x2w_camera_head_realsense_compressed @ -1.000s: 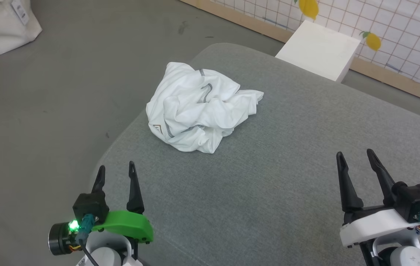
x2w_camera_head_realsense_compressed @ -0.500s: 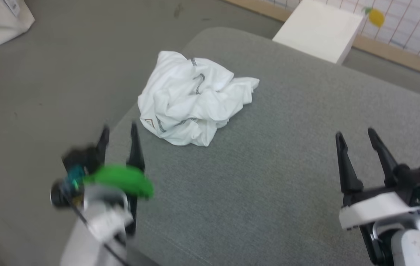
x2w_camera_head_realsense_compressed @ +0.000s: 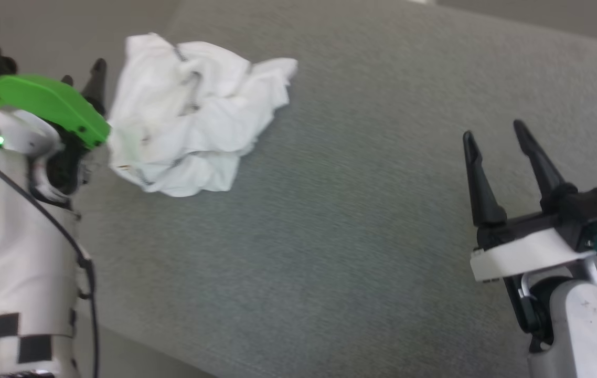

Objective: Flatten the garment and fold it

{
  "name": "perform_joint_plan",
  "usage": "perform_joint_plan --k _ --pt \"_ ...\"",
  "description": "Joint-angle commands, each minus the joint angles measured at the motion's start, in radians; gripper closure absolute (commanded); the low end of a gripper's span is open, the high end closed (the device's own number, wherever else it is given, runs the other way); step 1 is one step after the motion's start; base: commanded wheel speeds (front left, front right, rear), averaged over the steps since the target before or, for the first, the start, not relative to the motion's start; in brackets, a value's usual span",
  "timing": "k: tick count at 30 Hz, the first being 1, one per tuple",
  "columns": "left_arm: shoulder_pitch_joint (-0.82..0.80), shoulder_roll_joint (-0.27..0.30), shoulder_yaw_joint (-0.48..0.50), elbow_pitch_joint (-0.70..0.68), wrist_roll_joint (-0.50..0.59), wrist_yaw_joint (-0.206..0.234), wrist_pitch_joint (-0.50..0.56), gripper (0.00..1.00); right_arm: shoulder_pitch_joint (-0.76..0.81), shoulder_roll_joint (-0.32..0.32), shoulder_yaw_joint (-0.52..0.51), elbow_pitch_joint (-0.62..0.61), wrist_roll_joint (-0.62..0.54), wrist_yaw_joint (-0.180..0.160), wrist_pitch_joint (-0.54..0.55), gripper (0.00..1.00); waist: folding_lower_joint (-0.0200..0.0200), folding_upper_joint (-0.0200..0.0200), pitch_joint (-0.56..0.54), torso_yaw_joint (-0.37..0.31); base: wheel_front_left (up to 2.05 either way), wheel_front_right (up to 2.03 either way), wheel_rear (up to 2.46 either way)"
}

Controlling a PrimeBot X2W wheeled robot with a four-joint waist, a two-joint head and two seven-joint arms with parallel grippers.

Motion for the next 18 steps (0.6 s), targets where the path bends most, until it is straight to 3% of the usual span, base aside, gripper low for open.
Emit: perform_joint_plan --k 1,3,7,13,17,18 --pt "-0.02 0.019 0.005 0.014 -0.011 0.006 0.041 0.0 -0.022 -0.001 0.001 -0.007 -0.007 -0.002 -0.005 0.0 -0.0001 0.0 0.158 -0.153 0.0 0.0 0.0" --pt "-0.037 0.063 0.026 0.037 -0.04 0.037 0.165 0.0 -0.045 -0.001 0.002 -0.011 -0.006 -0.002 -0.01 0.0 -0.0001 0.0 0.214 -0.195 0.0 0.0 0.0" --pt "-0.027 0.094 0.051 0.052 -0.075 0.089 0.297 0.0 -0.068 -0.001 0.003 -0.006 0.005 -0.002 -0.025 0.0 -0.0001 0.0 0.265 -0.233 0.0 0.0 0.0" --pt "0.046 0.099 0.07 0.064 -0.113 0.153 0.434 0.0 -0.08 -0.001 0.01 0.024 0.024 -0.002 -0.053 0.0 -0.0001 0.0 0.282 -0.271 0.0 0.0 0.0" --pt "0.091 0.087 0.068 0.06 -0.135 0.164 0.495 0.0 -0.088 -0.001 -0.001 0.039 0.031 -0.002 -0.068 0.0 -0.0001 0.0 0.27 -0.281 0.0 0.0 0.0" --pt "0.098 0.083 0.068 0.056 -0.144 0.16 0.507 0.25 -0.09 -0.001 -0.003 0.044 0.032 -0.002 -0.071 0.0 -0.0001 0.0 0.263 -0.282 0.0 0.0 0.0"
